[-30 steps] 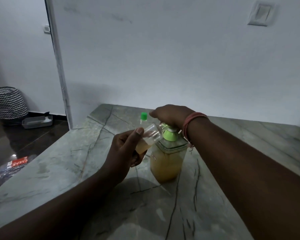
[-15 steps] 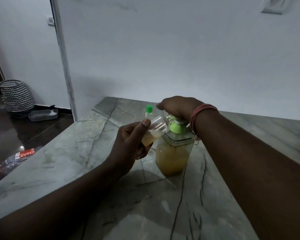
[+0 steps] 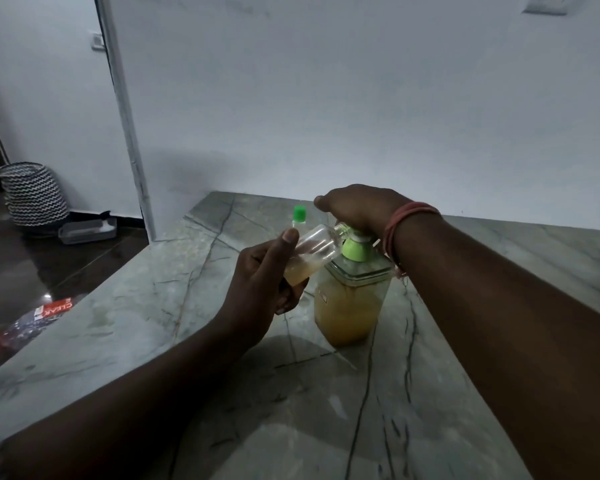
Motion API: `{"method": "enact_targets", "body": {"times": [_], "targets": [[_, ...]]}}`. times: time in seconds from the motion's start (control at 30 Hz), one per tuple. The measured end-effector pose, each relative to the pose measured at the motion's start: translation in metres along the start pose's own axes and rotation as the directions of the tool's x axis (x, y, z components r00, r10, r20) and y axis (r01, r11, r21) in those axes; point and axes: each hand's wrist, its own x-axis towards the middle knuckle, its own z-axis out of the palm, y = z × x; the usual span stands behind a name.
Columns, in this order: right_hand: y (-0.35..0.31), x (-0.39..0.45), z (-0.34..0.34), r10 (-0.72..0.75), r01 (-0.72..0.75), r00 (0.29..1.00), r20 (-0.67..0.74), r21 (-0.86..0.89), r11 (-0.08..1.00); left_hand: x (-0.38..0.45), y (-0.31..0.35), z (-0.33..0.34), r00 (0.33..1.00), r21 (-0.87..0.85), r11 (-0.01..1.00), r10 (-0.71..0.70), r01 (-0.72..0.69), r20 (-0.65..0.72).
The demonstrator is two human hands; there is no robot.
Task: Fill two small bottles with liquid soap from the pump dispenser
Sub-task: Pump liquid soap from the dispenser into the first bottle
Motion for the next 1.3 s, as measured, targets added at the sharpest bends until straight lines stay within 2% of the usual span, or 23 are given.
{"method": "enact_targets", "body": {"times": [0.17, 0.23, 0.3, 0.4, 0.53, 0.73, 0.87, 0.93, 1.1, 1.2, 1.3], "targets": [[-0.009, -0.001, -0.004, 0.000, 0.006, 0.999, 0.035, -0.169, 0.986, -0.002, 0.000, -0.001, 0.999, -0.026, 0.999, -0.020, 0.020, -0.032], [-0.008, 0.001, -0.003, -0.051, 0.051, 0.999, 0.006, -0.198, 0.979, -0.002, -0.001, 0.000, 0.999, -0.026, 0.999, -0.025, 0.024, -0.032], [-0.004, 0.004, 0.001, -0.092, 0.085, 0.995, -0.049, -0.126, 0.988, -0.002, 0.000, -0.001, 1.000, -0.019, 1.000, -0.008, 0.008, -0.023], [0.000, 0.002, 0.004, -0.081, 0.080, 0.997, -0.013, -0.041, 0.996, -0.003, 0.002, -0.002, 1.000, -0.013, 1.000, -0.001, 0.001, -0.014], [0.000, 0.001, 0.001, -0.064, 0.060, 0.997, -0.051, -0.075, 0.995, -0.001, 0.004, 0.001, 1.000, -0.002, 1.000, -0.003, 0.003, -0.024], [-0.007, -0.001, -0.006, -0.044, 0.045, 0.999, 0.006, -0.204, 0.978, -0.005, 0.006, 0.002, 0.999, 0.002, 1.000, -0.022, 0.022, -0.027], [0.001, -0.001, 0.000, -0.070, 0.067, 0.995, -0.067, -0.054, 0.996, -0.002, 0.001, 0.000, 1.000, 0.004, 1.000, -0.018, 0.018, -0.015], [0.002, -0.003, 0.001, -0.070, 0.069, 0.997, -0.014, -0.059, 0.996, -0.002, 0.000, 0.000, 1.000, -0.002, 1.000, -0.016, 0.016, -0.011], [-0.003, -0.002, -0.001, -0.023, 0.021, 1.000, -0.012, -0.091, 0.996, -0.002, 0.002, 0.000, 1.000, -0.010, 1.000, -0.018, 0.018, -0.015], [-0.006, 0.000, -0.004, -0.013, 0.018, 0.999, 0.044, -0.118, 0.993, -0.003, 0.001, 0.000, 0.999, -0.024, 0.999, -0.031, 0.031, -0.036], [-0.002, 0.002, -0.001, -0.063, 0.060, 0.998, -0.026, -0.092, 0.994, -0.003, 0.001, -0.001, 0.999, -0.033, 0.999, -0.036, 0.035, -0.025]]}}
